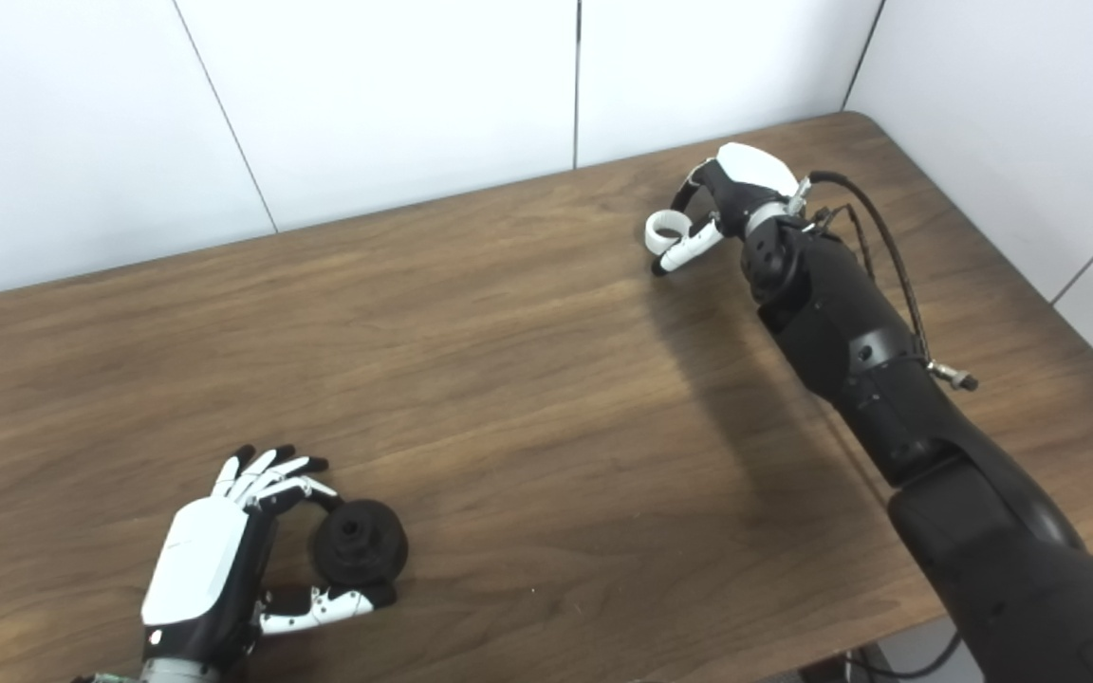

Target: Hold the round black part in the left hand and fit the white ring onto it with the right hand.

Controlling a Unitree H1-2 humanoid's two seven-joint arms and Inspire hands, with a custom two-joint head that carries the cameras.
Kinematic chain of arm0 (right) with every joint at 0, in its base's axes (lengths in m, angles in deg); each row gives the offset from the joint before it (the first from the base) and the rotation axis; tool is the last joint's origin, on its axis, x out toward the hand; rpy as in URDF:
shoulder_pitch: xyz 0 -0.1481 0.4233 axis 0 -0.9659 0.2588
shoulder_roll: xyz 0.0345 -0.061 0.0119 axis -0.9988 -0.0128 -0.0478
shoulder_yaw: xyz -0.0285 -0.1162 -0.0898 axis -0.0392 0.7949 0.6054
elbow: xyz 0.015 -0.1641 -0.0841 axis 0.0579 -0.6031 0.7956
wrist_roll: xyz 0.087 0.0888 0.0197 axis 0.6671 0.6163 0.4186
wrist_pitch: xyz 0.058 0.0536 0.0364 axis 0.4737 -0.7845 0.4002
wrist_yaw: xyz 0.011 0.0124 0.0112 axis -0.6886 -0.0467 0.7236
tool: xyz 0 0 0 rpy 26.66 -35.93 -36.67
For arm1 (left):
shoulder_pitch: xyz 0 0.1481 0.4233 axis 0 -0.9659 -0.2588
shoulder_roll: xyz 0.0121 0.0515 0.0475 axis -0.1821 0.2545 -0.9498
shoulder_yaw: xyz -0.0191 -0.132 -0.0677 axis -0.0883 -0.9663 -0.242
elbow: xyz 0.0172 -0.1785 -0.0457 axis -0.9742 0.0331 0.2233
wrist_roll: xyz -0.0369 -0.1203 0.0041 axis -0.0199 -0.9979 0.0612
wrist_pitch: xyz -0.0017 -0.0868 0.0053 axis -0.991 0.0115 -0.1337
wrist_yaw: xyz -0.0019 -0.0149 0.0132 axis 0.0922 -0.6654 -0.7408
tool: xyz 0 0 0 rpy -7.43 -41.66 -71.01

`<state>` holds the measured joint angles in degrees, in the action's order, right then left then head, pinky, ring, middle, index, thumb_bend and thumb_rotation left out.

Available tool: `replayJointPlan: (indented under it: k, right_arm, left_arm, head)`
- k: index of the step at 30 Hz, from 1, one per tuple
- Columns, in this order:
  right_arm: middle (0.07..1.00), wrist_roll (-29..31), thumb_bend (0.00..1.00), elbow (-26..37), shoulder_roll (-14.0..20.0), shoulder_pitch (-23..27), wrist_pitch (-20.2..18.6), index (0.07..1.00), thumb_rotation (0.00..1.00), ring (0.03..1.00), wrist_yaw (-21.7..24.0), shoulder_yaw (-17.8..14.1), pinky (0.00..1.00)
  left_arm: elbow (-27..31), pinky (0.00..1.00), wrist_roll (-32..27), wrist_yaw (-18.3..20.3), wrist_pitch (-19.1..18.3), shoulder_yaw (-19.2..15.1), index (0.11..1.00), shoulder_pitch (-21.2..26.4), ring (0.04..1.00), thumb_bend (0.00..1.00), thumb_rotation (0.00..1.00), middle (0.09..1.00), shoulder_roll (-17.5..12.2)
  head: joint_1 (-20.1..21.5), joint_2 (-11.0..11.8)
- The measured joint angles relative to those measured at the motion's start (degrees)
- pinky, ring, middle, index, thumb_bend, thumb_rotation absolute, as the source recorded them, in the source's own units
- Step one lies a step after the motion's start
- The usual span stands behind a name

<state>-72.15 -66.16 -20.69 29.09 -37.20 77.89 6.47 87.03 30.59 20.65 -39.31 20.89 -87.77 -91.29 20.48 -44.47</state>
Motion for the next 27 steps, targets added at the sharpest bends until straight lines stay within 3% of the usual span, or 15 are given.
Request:
replayJointPlan:
  k: [17, 19, 20, 27]
  right_arm:
    - [0.929, 0.13, 0.76, 0.0, -0.32, -0.01, 0.0, 0.611, 0.22, 0.997, -0.05, -0.18, 0.97]
    - [0.92, 0.26, 0.57, 0.01, -0.33, -0.01, 0.03, 0.517, 0.16, 0.995, -0.13, -0.2, 0.97]
    - [0.912, 0.48, 0.55, 0.08, -0.37, -0.01, 0.09, 0.504, 0.15, 0.993, -0.27, -0.3, 0.97]
    - [0.87, 0.81, 0.52, 0.33, -0.87, -0.23, 0.66, 0.489, 0.13, 0.974, -1.74, -0.65, 0.96]
  left_arm:
    - [0.18, 1.0, 0.13, 0.21, -0.07, -0.05, 0.482, -0.06, 0.906, 0.52, 0.05, 0.805, 0.0]
    - [0.18, 1.0, 0.13, 0.2, -0.07, -0.06, 0.482, -0.07, 0.907, 0.52, 0.05, 0.805, 0.0]
    - [0.18, 1.0, 0.13, 0.2, -0.07, -0.06, 0.482, -0.08, 0.907, 0.52, 0.05, 0.805, 0.0]
    - [0.24, 1.0, 0.27, 0.18, -0.07, -0.06, 0.482, -0.15, 0.907, 0.52, 0.05, 0.805, 0.01]
  head:
    - [0.0, -0.44]
    - [0.0, -0.44]
    - [0.0, -0.44]
    - [-0.09, -0.53]
